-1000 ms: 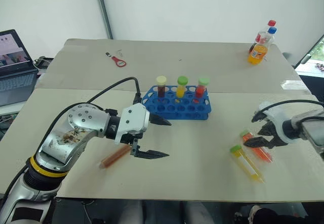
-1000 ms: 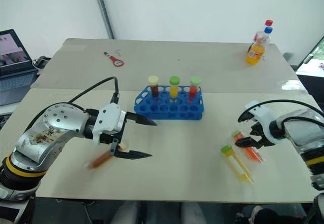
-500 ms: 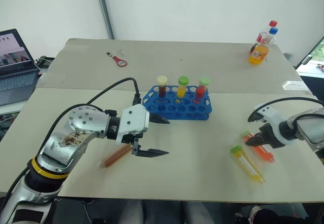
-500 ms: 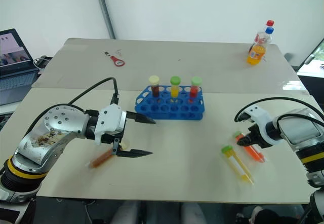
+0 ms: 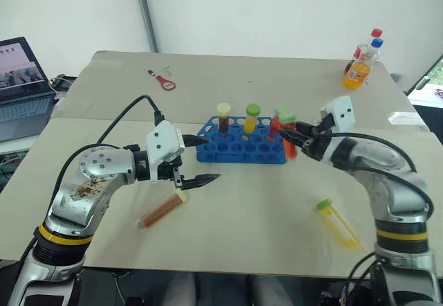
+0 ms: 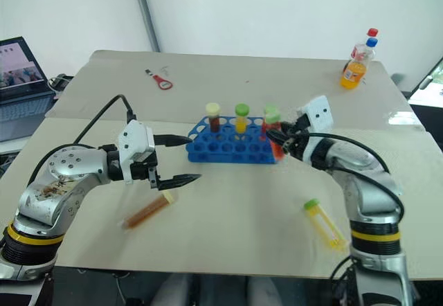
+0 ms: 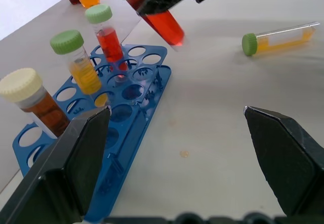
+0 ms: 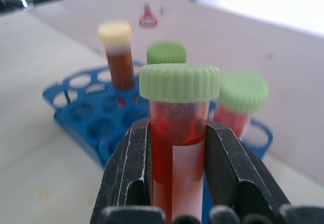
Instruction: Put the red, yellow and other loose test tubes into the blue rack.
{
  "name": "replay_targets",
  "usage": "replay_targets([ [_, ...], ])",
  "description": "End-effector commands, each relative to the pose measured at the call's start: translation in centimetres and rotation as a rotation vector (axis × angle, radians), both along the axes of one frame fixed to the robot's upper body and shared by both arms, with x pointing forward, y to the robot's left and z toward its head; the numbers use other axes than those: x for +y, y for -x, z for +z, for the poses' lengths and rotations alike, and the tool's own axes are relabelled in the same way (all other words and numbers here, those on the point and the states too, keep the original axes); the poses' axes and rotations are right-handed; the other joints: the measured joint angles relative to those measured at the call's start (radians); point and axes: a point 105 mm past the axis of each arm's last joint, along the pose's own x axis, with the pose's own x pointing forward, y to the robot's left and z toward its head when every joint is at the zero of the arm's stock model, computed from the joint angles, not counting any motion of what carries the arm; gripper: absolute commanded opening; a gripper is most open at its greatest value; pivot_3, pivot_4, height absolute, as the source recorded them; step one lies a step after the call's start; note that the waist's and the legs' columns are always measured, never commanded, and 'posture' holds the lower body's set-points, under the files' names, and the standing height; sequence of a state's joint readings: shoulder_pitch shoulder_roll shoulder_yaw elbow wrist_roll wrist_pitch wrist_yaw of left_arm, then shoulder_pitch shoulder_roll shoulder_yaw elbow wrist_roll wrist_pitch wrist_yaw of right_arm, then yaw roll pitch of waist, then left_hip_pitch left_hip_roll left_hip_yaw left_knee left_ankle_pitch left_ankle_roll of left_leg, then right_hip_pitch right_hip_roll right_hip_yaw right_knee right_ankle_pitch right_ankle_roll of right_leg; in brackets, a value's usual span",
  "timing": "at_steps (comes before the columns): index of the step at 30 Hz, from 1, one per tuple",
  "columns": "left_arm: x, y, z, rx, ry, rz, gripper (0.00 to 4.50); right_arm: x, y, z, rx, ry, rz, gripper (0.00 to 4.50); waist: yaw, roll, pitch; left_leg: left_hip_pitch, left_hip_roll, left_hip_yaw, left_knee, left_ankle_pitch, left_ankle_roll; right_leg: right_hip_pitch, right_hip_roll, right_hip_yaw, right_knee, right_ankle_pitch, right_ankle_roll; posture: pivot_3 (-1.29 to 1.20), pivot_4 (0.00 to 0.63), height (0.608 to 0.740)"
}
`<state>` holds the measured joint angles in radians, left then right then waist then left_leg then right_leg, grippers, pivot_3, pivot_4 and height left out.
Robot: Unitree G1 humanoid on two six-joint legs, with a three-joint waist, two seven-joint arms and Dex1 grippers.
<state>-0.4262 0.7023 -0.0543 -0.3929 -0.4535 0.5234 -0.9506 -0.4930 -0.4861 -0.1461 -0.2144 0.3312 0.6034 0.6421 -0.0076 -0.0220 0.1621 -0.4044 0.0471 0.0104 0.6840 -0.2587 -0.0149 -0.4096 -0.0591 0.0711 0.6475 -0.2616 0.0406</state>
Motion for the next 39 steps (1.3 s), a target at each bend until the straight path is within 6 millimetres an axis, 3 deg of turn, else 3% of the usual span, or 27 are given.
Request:
replay_targets([
  [1, -0.5, 0.3, 1.4, -0.037, 0.033, -0.020, 4.50, 0.4, -0.1, 1.6, -0.142, -0.015, -0.034, 1.02, -0.002, 0.000, 0.000, 0.000, 0.000, 0.000, 0.000, 0.000, 0.000, 0.000, 0.000, 0.000, 0.000, 0.000, 0.000, 0.00, 0.150, 0.740],
  [13, -0.7, 0.4, 1.2, -0.008, 0.029, -0.041, 4.50, 2.0, -1.5, -2.1, -0.152, 0.006, -0.053, 1.01, -0.007, 0.000, 0.000, 0.001, 0.000, 0.000, 0.000, 0.000, 0.000, 0.000, 0.001, 0.000, 0.000, 0.000, 0.000, 0.00, 0.150, 0.740],
  [22, -0.9, 0.5, 1.0, -0.005, 0.036, -0.046, 4.50, 1.6, -2.0, -3.0, -0.179, -0.032, -0.129, 1.01, -0.007, 0.000, 0.000, 0.002, 0.000, -0.001, 0.000, 0.000, 0.000, 0.001, 0.001, 0.000, 0.001, 0.000, 0.000, 0.00, 0.150, 0.740],
  [27, -1.1, 0.3, 1.1, -0.006, 0.052, -0.036, 4.50, 1.1, -1.7, -3.6, -0.158, -0.166, -0.211, 1.01, -0.008, 0.000, 0.000, 0.002, 0.000, -0.001, 0.000, 0.000, 0.000, 0.001, 0.001, 0.000, 0.001, 0.000, 0.000, 0.00, 0.150, 0.740],
  [34, -1.8, 0.0, 1.4, 0.003, 0.097, -0.024, 4.50, 1.2, -1.0, -4.3, -0.147, -0.205, -0.234, 1.01, -0.007, 0.000, 0.000, 0.004, 0.000, -0.001, 0.000, 0.000, 0.000, 0.004, 0.001, 0.000, 0.001, 0.000, 0.000, 0.00, 0.150, 0.740],
  [36, -2.0, 0.0, 1.4, 0.004, 0.097, -0.023, 4.50, 1.1, -0.8, -4.3, -0.154, -0.212, -0.237, 2.06, -0.007, 0.000, 0.000, 0.004, 0.000, -0.001, 0.000, 0.000, 0.000, 0.004, 0.001, 0.000, 0.001, 0.000, 0.000, 0.00, 0.150, 0.740],
  [39, -2.1, -0.1, 1.3, 0.004, 0.099, -0.024, 4.50, 0.9, -0.6, -4.2, -0.156, -0.202, -0.236, 3.11, -0.008, 0.000, 0.000, 0.004, 0.000, -0.001, -0.001, 0.000, 0.000, 0.003, 0.001, 0.000, 0.001, 0.000, 0.000, 0.00, 0.150, 0.740],
])
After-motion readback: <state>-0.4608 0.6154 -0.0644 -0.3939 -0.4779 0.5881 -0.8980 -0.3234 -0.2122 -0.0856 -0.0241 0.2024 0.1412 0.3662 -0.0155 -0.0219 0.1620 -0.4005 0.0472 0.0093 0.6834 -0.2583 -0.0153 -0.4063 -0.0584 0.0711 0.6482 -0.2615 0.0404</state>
